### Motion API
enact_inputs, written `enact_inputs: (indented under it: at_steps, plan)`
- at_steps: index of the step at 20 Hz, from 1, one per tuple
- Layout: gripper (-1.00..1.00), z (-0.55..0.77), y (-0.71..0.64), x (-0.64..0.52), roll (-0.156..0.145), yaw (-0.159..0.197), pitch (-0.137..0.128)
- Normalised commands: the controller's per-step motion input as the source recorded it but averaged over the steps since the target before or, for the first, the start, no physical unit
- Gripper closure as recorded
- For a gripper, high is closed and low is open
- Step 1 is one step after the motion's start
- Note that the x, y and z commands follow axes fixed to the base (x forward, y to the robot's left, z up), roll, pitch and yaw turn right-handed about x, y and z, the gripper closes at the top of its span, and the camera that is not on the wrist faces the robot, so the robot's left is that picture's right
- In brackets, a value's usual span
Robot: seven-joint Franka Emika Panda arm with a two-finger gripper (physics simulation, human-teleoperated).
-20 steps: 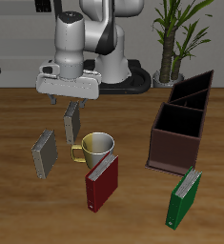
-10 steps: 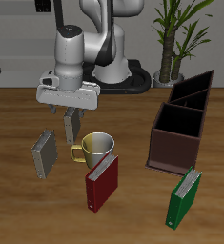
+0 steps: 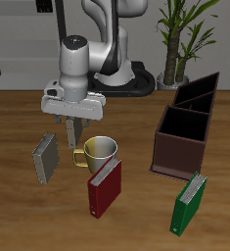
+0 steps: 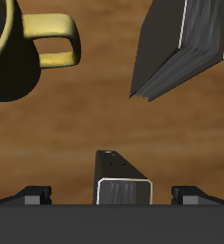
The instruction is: Place the left yellow book into the left desk caddy's front compartment
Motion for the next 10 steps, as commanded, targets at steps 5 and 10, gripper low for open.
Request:
enact_inputs:
  at_steps: [5, 10]
  plan:
    - [1.0, -0.24, 0.02, 0.05, 0.011, -0.018, 0.009]
    - [1.0, -0.07, -0.07, 0.02, -0.009, -0.026, 0.014]
